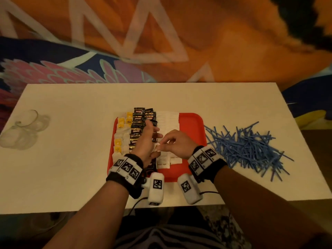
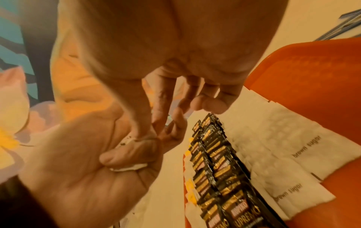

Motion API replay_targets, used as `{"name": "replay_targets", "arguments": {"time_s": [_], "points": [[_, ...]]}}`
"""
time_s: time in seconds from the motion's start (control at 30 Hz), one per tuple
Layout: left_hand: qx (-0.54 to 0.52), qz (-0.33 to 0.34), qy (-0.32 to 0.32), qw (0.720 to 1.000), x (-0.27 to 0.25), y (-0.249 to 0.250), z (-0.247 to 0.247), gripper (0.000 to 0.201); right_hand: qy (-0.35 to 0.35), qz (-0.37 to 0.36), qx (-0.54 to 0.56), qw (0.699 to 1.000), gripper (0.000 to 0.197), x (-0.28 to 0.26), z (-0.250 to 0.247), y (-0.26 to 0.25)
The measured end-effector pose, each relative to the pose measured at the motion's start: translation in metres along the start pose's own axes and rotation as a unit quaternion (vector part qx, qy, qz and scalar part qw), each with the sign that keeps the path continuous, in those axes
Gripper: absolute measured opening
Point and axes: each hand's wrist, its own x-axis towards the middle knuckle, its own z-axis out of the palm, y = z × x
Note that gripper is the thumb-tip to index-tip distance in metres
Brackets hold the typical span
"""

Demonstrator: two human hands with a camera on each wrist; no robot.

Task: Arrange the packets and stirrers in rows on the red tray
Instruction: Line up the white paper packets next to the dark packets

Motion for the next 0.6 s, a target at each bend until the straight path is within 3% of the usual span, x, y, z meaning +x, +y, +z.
{"name": "replay_targets", "arguments": {"time_s": [0.13, 0.33, 0.47, 0.6], "points": [[0.047, 0.000, -0.050, 0.998, -0.004, 0.008, 0.017, 0.039, 0.066, 0.020, 0.036, 0.997, 0.016, 0.005, -0.019, -0.001], [0.034, 0.082, 0.024, 0.996, 0.005, 0.011, 0.021, 0.008, 0.091, 0.045, 0.118, 0.988, 0.019, 0.002, -0.042, -0.006], [0.005, 0.099, 0.055, 0.994, 0.008, 0.014, 0.029, 0.006, 0.113, 0.043, 0.195, 0.973, 0.015, 0.002, -0.047, -0.001], [-0.026, 0.109, 0.058, 0.992, 0.010, 0.014, 0.036, 0.015, 0.094, 0.054, 0.202, 0.973, 0.026, 0.000, -0.048, 0.003]]}}
